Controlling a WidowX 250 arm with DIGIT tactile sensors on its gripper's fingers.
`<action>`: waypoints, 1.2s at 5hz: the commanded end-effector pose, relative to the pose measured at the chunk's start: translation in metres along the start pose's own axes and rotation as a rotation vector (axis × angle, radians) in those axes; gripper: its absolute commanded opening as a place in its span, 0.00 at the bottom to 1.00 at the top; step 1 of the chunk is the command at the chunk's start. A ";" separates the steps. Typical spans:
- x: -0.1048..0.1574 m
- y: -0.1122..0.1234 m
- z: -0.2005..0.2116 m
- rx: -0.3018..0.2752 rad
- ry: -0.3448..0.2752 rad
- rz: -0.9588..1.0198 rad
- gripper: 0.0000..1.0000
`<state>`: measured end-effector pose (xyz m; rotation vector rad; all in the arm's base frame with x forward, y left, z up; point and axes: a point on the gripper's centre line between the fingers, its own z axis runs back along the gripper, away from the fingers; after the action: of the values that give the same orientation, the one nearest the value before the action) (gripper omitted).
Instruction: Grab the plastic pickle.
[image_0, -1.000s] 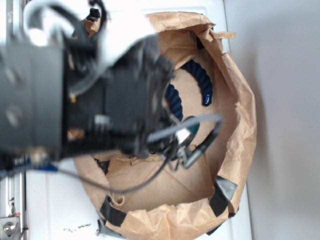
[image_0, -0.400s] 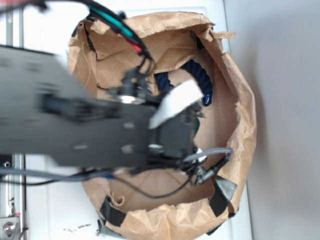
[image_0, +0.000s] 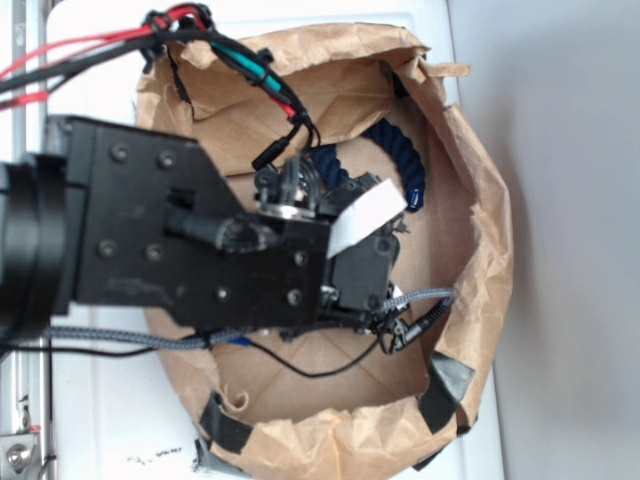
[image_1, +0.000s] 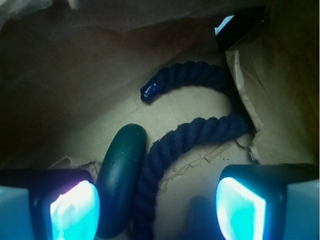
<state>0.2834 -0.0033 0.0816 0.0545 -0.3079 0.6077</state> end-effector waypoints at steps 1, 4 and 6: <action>0.004 0.020 -0.007 -0.007 0.004 0.057 1.00; -0.003 0.014 0.013 -0.005 0.043 0.093 1.00; -0.004 -0.014 0.021 -0.012 0.060 0.122 1.00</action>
<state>0.2774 -0.0206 0.0839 0.0304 -0.2049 0.7306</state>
